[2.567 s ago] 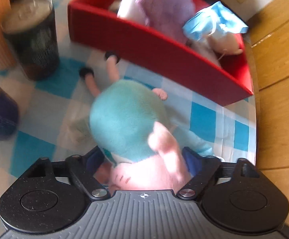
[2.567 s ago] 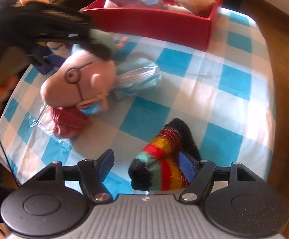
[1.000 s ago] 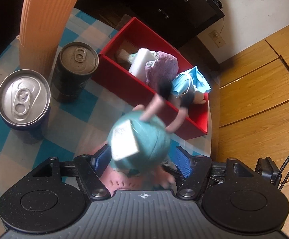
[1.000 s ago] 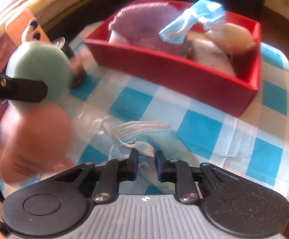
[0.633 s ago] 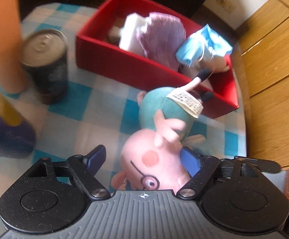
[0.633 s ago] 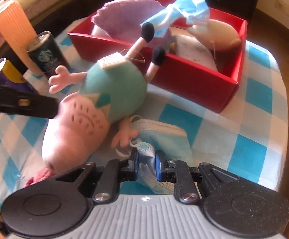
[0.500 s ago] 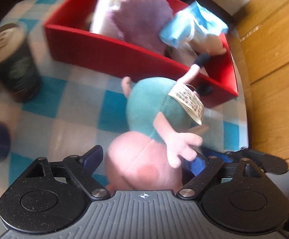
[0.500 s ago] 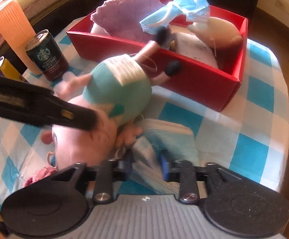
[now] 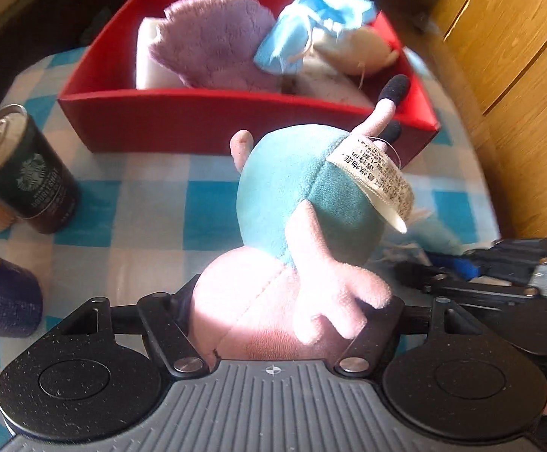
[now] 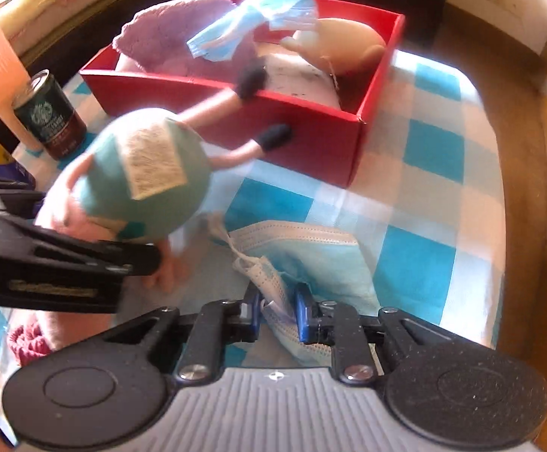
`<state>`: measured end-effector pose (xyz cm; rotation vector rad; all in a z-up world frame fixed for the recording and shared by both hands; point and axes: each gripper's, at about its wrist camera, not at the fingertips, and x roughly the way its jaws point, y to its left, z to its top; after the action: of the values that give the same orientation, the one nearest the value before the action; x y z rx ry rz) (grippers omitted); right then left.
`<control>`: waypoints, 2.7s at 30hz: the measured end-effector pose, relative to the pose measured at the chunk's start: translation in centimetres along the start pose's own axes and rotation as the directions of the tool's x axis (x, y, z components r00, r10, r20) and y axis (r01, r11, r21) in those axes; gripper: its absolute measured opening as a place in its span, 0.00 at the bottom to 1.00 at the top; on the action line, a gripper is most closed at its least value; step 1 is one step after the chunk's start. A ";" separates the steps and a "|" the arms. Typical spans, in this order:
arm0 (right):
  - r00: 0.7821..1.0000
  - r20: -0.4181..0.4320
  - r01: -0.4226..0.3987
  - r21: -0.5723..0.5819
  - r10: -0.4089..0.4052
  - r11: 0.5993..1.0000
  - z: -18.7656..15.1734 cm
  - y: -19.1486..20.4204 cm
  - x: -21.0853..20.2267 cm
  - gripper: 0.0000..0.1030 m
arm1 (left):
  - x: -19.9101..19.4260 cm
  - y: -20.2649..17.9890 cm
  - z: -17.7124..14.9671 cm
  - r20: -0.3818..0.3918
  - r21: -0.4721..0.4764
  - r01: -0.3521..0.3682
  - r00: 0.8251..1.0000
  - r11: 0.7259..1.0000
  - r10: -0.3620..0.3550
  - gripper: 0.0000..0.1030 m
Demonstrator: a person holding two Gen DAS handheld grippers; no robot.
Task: Organize soft objects
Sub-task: 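Lift the plush with the left tool while the right tool lifts the mask, then carry the plush in the left tool and mask in the right tool over the red box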
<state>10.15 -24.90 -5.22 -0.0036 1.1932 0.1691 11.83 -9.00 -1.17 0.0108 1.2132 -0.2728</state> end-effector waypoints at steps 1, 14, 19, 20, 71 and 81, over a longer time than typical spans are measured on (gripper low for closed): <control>1.000 0.005 -0.015 0.014 0.015 1.000 0.0 -0.2 -0.3 0.00 | -0.6 0.2 -0.1 0.012 -0.007 0.008 1.000 1.000 -0.007 0.69; 0.986 0.111 -0.137 0.085 0.127 0.987 1.2 -0.2 -4.0 0.00 | -4.2 3.0 0.9 0.101 -0.148 0.103 0.991 0.984 -0.088 0.69; 0.979 0.153 -0.151 0.087 0.137 0.985 1.8 0.0 -5.2 0.00 | -5.0 3.0 1.2 0.129 -0.153 0.124 0.986 0.980 -0.105 0.69; 0.977 0.162 -0.154 0.086 0.138 0.984 1.9 0.1 -5.5 0.00 | -5.0 3.0 1.3 0.133 -0.155 0.127 0.985 0.980 -0.107 0.69; 0.909 0.413 -0.122 0.133 0.057 0.984 14.0 -2.7 -7.9 0.00 | -4.2 3.3 13.4 0.303 -0.195 0.066 0.953 0.979 -0.004 0.71; 0.933 0.357 -0.117 0.164 0.052 0.979 15.2 -3.3 -4.1 0.00 | -1.9 3.4 14.7 0.276 -0.200 0.035 0.961 0.979 0.022 0.72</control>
<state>23.16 -27.27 3.86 0.2320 0.8464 0.1285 25.52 -7.63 5.33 -0.2038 0.9565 -0.1485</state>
